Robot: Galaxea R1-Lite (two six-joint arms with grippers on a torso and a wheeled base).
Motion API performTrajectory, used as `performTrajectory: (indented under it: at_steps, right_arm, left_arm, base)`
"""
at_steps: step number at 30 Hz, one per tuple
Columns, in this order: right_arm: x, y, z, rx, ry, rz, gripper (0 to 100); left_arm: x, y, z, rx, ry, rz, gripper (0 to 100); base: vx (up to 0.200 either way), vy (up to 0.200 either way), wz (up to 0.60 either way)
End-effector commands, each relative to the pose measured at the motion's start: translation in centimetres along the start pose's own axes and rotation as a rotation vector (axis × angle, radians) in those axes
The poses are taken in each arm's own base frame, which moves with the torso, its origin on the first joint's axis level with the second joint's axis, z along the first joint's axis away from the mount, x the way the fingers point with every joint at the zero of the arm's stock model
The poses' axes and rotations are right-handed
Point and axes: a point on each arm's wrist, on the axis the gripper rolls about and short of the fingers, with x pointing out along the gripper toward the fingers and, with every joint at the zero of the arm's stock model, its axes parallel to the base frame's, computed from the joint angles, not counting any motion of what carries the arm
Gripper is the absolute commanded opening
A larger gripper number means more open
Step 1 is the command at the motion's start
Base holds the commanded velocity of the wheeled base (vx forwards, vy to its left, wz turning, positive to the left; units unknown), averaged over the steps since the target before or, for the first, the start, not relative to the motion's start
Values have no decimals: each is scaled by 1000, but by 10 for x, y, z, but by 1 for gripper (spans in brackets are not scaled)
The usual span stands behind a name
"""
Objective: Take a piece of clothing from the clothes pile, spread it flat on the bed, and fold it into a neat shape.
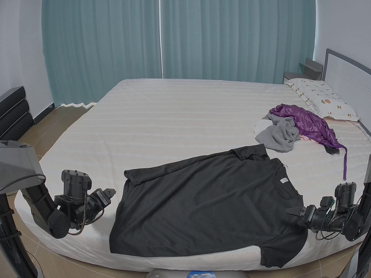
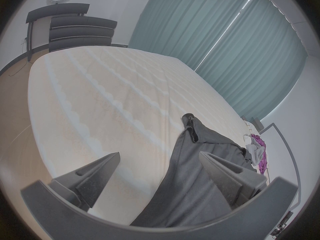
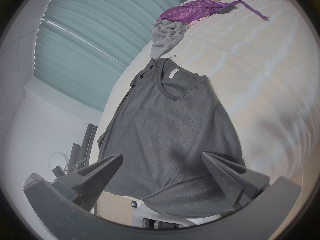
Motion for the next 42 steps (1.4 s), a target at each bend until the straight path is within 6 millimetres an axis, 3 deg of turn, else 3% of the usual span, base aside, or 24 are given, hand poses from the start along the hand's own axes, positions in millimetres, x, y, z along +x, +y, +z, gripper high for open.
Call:
performTrajectory:
  at_steps: [1, 6, 16, 18, 24, 32, 37, 42]
  right_arm:
    - [-2, -2, -3, 9, 12, -9, 100]
    - [-2, 0, -2, 11, -1, 2, 100]
    - [5, -1, 1, 38, -42, 12, 100]
    - [10, -5, 1, 41, -51, -9, 100]
    - [21, -12, -1, 42, -66, -37, 100]
    - [24, -7, -1, 70, -76, -11, 100]
    - [24, -8, -2, 78, -73, -13, 100]
    - [24, -8, -2, 82, -72, -12, 100]
  left_arm:
    - [5, -5, 5, -3, -18, -14, 100]
    - [17, -19, 17, -11, -60, -53, 100]
    - [71, -61, 43, 34, -1, -144, 100]
    - [91, -74, 50, 36, 10, -147, 100]
    - [122, -90, 39, 56, 62, -144, 100]
    - [113, -101, 30, -58, 85, -166, 100]
    - [91, -106, 30, -63, 99, -196, 100]
    - [83, -110, 19, -43, 133, -208, 100]
  base:
    - [0, 0, 0]
    - [0, 0, 0]
    - [0, 0, 0]
    - [0, 0, 0]
    - [0, 0, 0]
    - [0, 0, 0]
    - [0, 0, 0]
    - [0, 0, 0]
